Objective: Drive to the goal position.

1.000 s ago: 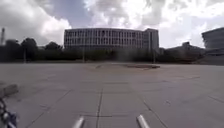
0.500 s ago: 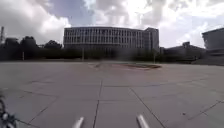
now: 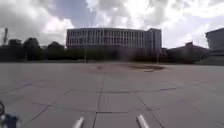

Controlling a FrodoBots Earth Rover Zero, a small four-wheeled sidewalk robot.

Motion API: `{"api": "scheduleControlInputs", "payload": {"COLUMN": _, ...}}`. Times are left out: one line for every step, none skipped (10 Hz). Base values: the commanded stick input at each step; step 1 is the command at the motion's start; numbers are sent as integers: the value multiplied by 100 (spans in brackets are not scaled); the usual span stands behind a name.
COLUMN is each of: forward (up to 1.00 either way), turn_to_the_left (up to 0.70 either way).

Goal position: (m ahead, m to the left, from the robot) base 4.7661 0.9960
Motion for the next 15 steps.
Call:
{"api": "scheduleControlInputs", "payload": {"forward": 70, "turn_to_the_left": 0}}
{"api": "scheduleControlInputs", "payload": {"forward": 70, "turn_to_the_left": 0}}
{"api": "scheduleControlInputs", "payload": {"forward": 70, "turn_to_the_left": 0}}
{"api": "scheduleControlInputs", "payload": {"forward": 70, "turn_to_the_left": 0}}
{"api": "scheduleControlInputs", "payload": {"forward": 70, "turn_to_the_left": 0}}
{"api": "scheduleControlInputs", "payload": {"forward": 70, "turn_to_the_left": 0}}
{"api": "scheduleControlInputs", "payload": {"forward": 70, "turn_to_the_left": 0}}
{"api": "scheduleControlInputs", "payload": {"forward": 70, "turn_to_the_left": 0}}
{"api": "scheduleControlInputs", "payload": {"forward": 70, "turn_to_the_left": 0}}
{"api": "scheduleControlInputs", "payload": {"forward": 70, "turn_to_the_left": 0}}
{"api": "scheduleControlInputs", "payload": {"forward": 70, "turn_to_the_left": 0}}
{"api": "scheduleControlInputs", "payload": {"forward": 70, "turn_to_the_left": 0}}
{"api": "scheduleControlInputs", "payload": {"forward": 70, "turn_to_the_left": 0}}
{"api": "scheduleControlInputs", "payload": {"forward": 70, "turn_to_the_left": 0}}
{"api": "scheduleControlInputs", "payload": {"forward": 70, "turn_to_the_left": 0}}
